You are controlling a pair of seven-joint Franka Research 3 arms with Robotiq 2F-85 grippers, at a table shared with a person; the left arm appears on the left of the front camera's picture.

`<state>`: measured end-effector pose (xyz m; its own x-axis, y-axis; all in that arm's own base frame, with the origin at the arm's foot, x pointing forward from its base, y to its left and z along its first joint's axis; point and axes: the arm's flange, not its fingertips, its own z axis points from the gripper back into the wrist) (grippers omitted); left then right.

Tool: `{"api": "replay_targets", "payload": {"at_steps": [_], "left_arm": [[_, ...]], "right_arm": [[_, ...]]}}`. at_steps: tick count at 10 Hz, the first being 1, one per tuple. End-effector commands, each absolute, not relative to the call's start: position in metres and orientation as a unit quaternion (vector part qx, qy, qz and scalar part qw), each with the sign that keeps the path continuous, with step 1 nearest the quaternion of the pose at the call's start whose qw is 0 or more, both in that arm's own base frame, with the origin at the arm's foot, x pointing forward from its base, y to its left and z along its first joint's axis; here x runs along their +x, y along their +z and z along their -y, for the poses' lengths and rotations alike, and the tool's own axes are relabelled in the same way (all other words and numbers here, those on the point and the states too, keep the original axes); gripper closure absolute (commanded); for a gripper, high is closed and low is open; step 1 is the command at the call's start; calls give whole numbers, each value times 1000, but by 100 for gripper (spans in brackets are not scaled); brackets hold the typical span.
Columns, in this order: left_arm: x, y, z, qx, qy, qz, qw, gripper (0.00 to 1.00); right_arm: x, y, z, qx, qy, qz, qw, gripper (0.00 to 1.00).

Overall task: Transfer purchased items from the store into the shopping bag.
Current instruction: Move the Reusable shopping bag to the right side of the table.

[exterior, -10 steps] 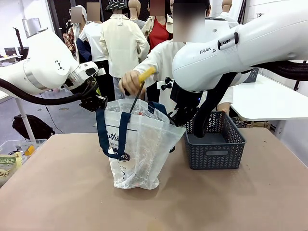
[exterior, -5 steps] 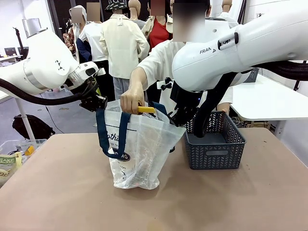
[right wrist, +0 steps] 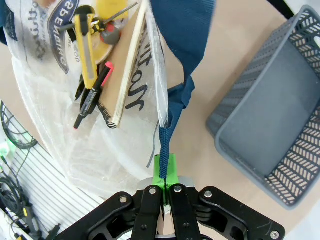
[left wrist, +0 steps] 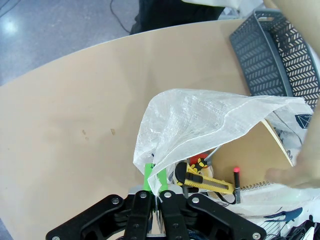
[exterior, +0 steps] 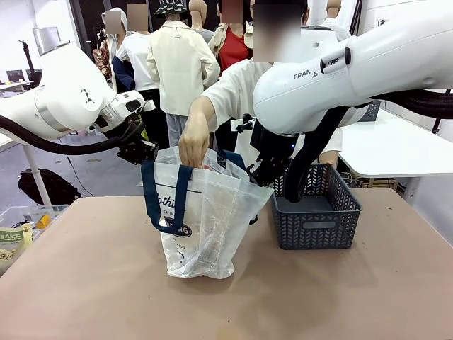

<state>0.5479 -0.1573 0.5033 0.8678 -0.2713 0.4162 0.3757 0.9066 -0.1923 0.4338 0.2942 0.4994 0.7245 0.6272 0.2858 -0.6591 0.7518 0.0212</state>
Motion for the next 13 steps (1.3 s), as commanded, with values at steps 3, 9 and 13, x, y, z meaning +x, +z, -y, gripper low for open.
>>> {"api": "replay_targets", "payload": {"at_steps": [3,9,13], "left_arm": [[547,505,154,-134,-164,192,958,100],[546,502,162,-161,-152,198,955,100],[541,501,169,-229,-142,203,941,29]], "right_arm": [[432,498,-290,64,341,129,929,100],[432,501,-306,62,359,135,921,100],[419,511,-336,60,401,165,899,100]]}}
